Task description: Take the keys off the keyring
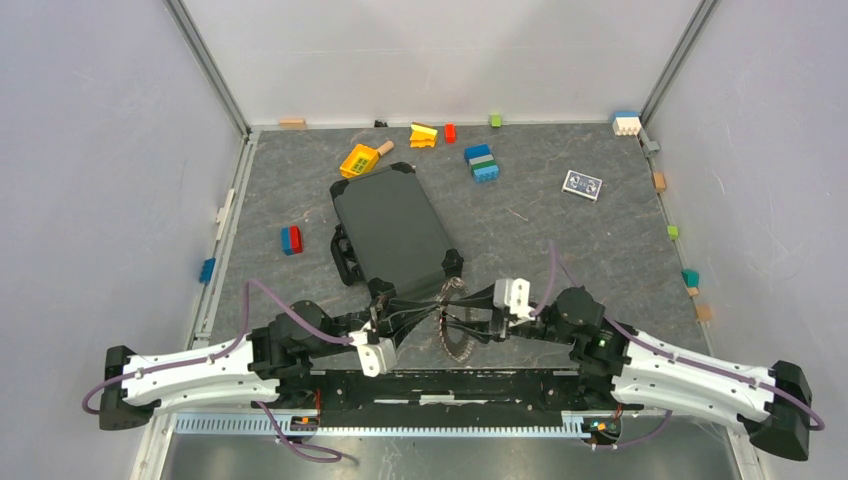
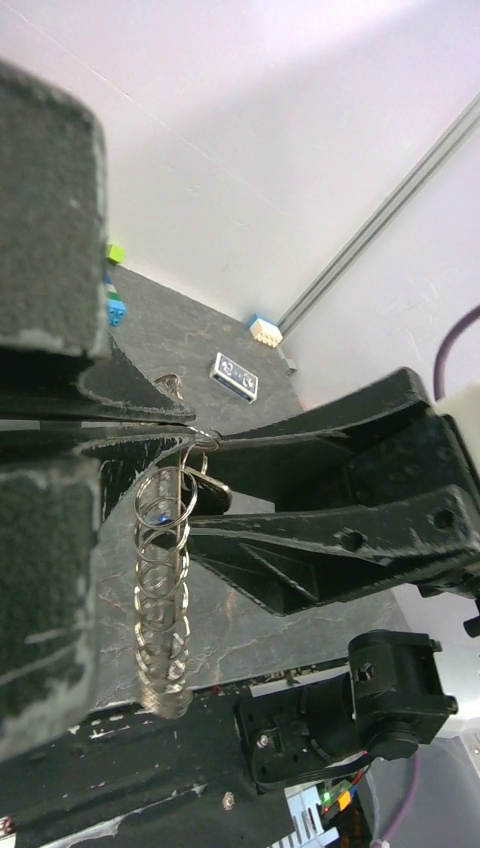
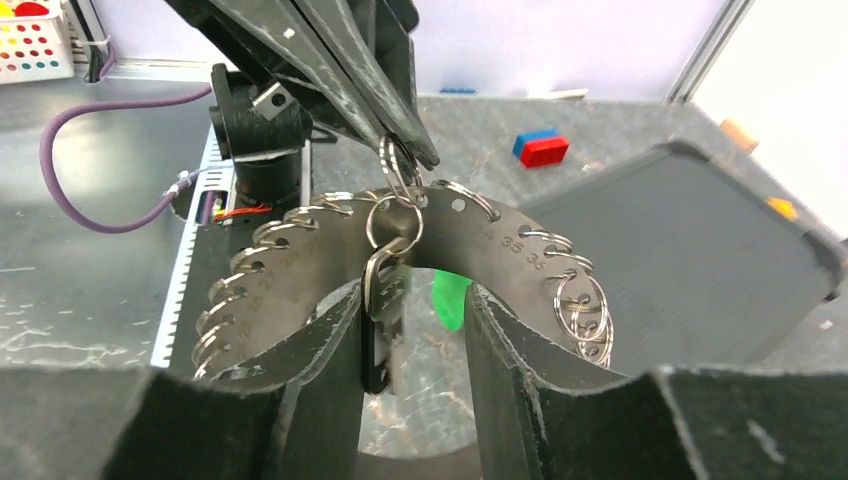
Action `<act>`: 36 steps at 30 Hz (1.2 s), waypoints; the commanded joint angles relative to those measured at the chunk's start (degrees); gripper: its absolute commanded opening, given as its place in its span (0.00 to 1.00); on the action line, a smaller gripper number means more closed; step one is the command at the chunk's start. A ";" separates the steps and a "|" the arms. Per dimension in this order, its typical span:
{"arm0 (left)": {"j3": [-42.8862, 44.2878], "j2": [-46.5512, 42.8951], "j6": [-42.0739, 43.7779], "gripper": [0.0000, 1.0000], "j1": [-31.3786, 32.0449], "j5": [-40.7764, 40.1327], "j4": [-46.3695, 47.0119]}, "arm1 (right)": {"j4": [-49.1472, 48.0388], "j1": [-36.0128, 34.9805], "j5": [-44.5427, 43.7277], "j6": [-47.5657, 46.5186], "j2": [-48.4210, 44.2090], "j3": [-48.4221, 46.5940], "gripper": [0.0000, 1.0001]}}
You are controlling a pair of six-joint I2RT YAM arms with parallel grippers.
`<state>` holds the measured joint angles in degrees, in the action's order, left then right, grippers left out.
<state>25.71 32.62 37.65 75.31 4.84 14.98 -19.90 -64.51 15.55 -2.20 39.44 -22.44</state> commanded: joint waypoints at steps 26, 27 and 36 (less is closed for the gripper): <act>0.56 -0.09 -2.09 0.02 0.05 0.70 5.61 | -10.42 -0.27 5.65 -12.42 -3.42 -2.00 0.31; 0.54 -0.17 -2.13 0.02 0.09 0.74 5.63 | -10.71 -0.27 5.82 -12.33 -3.56 -1.93 0.30; 0.52 -0.32 -2.32 0.02 0.10 0.96 5.67 | -11.48 -0.26 6.39 -12.17 -3.01 -1.83 0.28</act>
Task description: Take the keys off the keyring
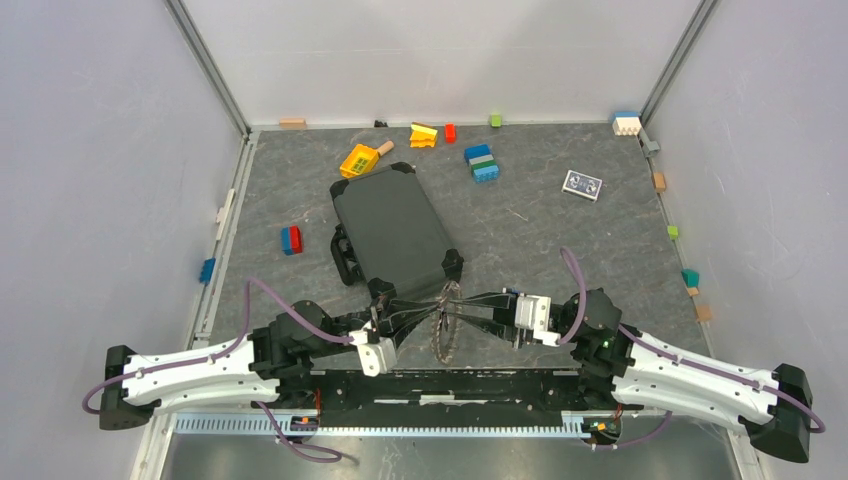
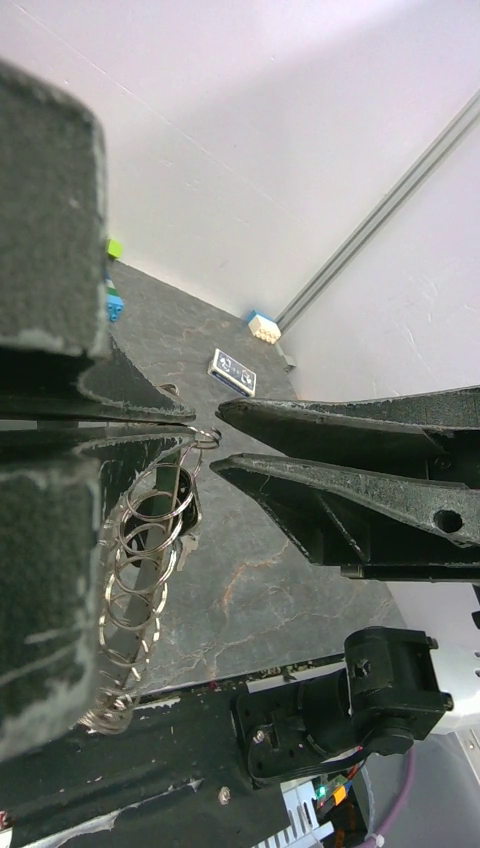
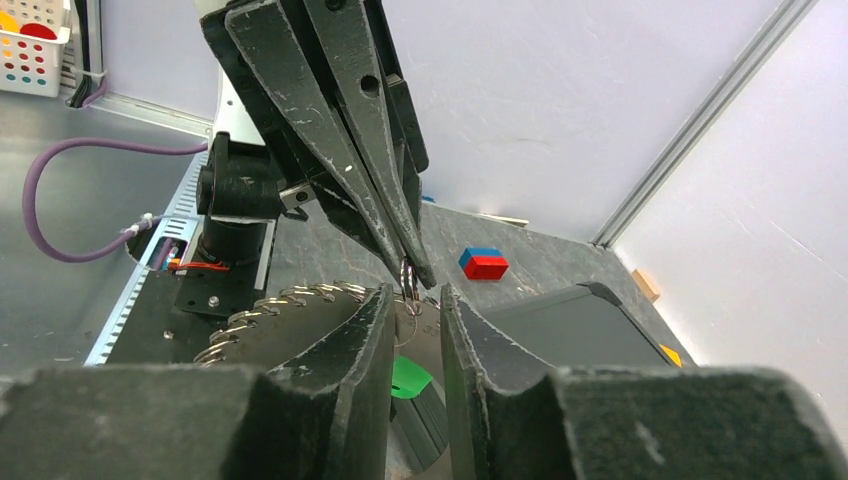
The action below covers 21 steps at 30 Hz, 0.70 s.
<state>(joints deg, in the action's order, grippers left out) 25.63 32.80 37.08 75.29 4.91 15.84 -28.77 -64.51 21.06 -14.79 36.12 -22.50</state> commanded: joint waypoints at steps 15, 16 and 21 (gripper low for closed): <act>0.65 -0.23 -2.44 0.02 0.06 1.07 5.03 | -4.45 -0.21 1.02 0.73 2.11 -0.90 0.20; 0.65 -0.28 -2.47 0.02 0.06 1.09 5.08 | -4.45 -0.27 1.06 0.58 2.05 -0.88 0.19; 0.73 -0.47 -2.71 0.02 0.12 1.29 5.26 | -3.01 -0.22 0.98 -0.48 2.06 -1.31 0.18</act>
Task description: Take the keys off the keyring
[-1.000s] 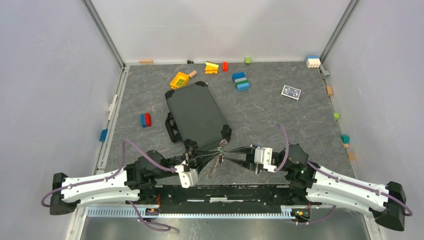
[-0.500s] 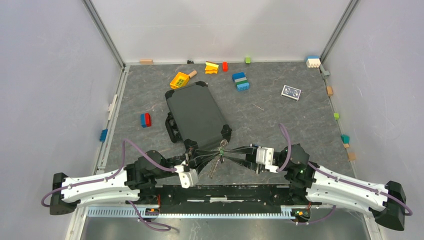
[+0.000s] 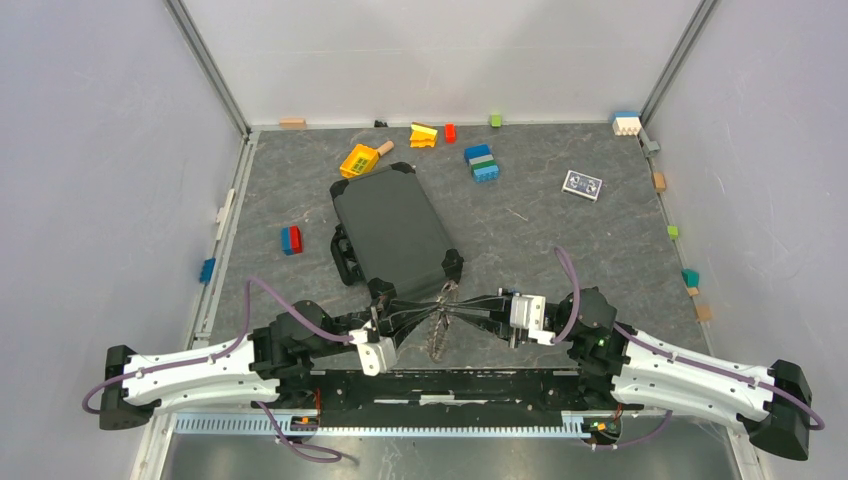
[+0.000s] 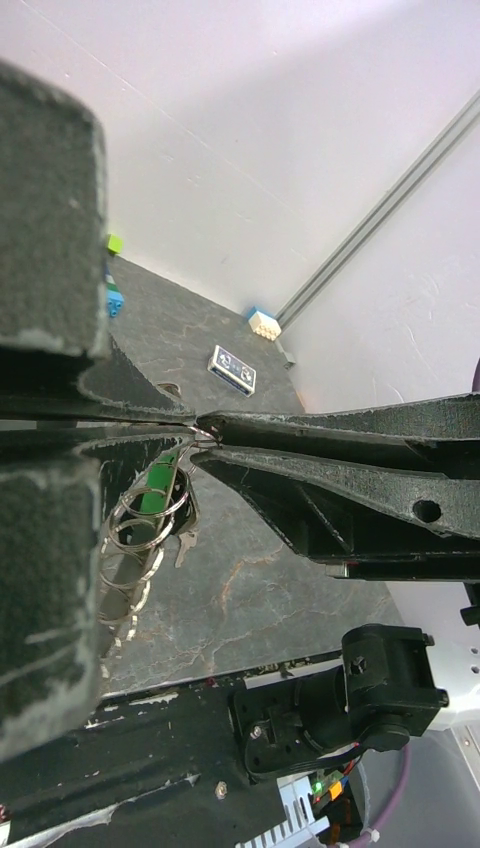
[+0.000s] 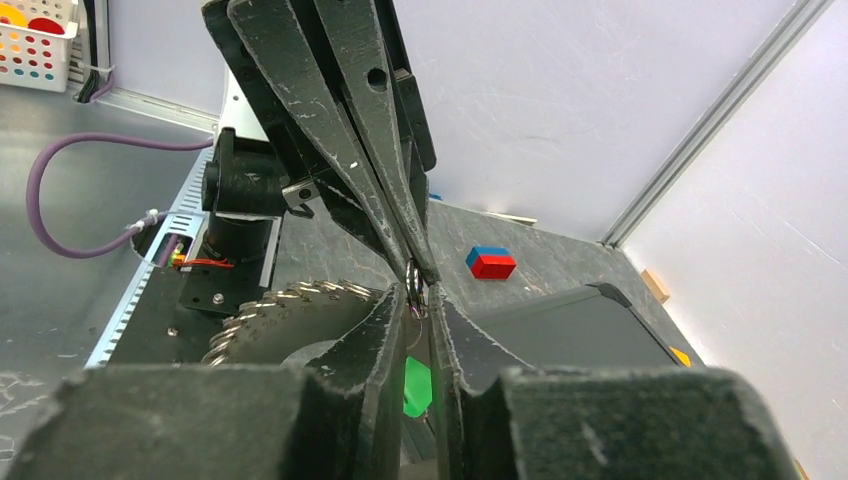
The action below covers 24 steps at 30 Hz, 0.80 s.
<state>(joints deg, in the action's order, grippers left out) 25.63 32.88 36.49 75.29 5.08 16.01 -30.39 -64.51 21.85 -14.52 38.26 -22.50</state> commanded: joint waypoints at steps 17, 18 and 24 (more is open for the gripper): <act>0.66 -0.76 -1.76 0.02 0.12 1.33 5.57 | 0.22 -0.27 -1.13 -2.56 0.11 -1.65 0.00; 0.65 -0.72 -1.77 0.02 0.08 1.33 5.52 | 0.90 -0.26 -1.42 -2.81 -0.01 -2.04 0.00; 0.98 -0.37 -1.86 0.25 0.12 0.98 3.28 | 12.52 -0.34 -2.05 -6.50 1.18 -9.32 0.00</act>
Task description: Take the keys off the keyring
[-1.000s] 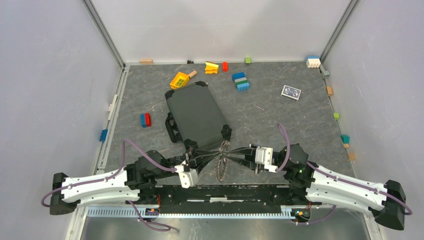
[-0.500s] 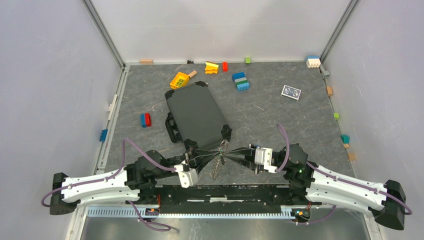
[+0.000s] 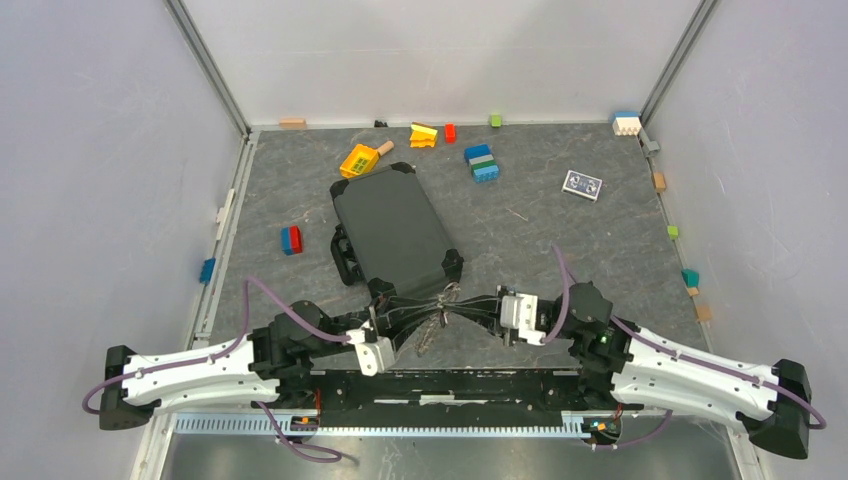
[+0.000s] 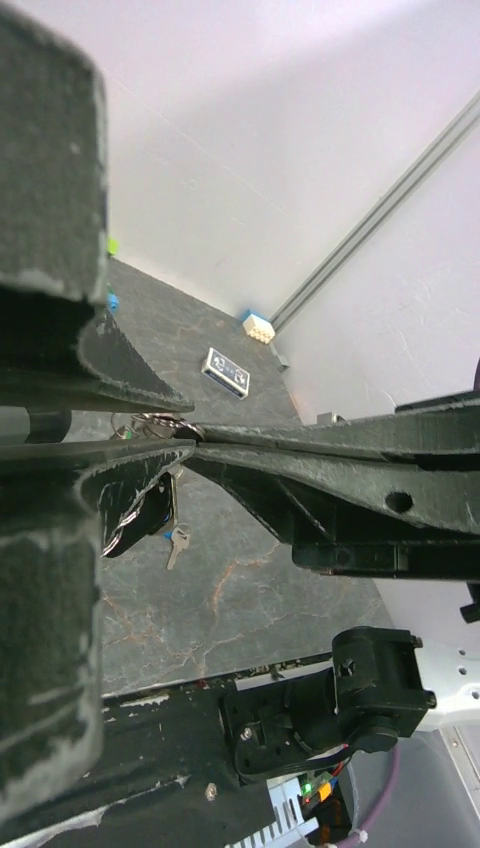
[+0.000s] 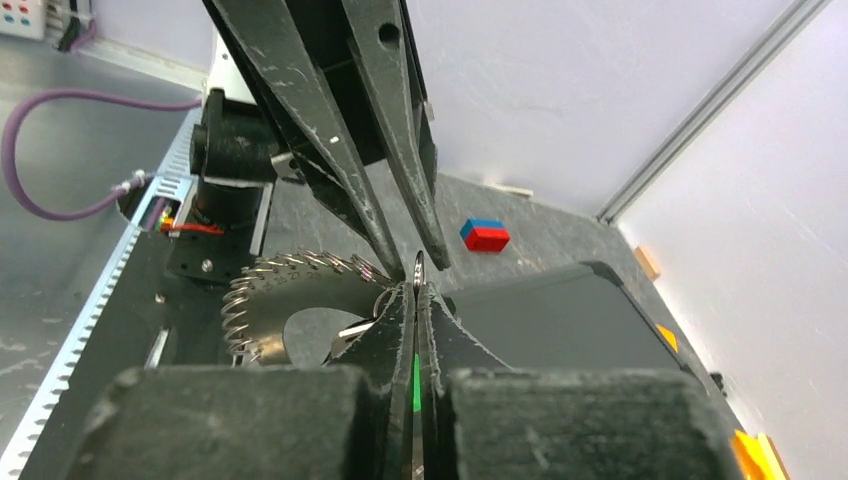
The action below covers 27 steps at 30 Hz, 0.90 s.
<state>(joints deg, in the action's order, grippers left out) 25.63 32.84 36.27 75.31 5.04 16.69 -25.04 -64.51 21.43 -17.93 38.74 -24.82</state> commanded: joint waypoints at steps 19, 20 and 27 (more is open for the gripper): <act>8.27 2.33 3.69 0.31 0.06 -2.39 -11.47 | 36.77 -0.29 -5.35 -13.97 7.59 -25.43 0.00; 8.52 2.63 3.93 0.31 0.10 -2.40 -11.65 | 36.81 -0.25 -5.29 -13.97 7.59 -25.46 0.00; 9.41 4.33 4.25 0.28 0.10 -2.29 -11.68 | 37.17 -0.26 -4.05 -14.04 7.38 -25.37 0.00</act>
<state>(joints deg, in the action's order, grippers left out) 32.32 36.69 38.72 75.29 3.09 5.50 14.46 -64.73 16.86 -31.24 46.63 -47.16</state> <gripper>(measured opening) 0.296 0.006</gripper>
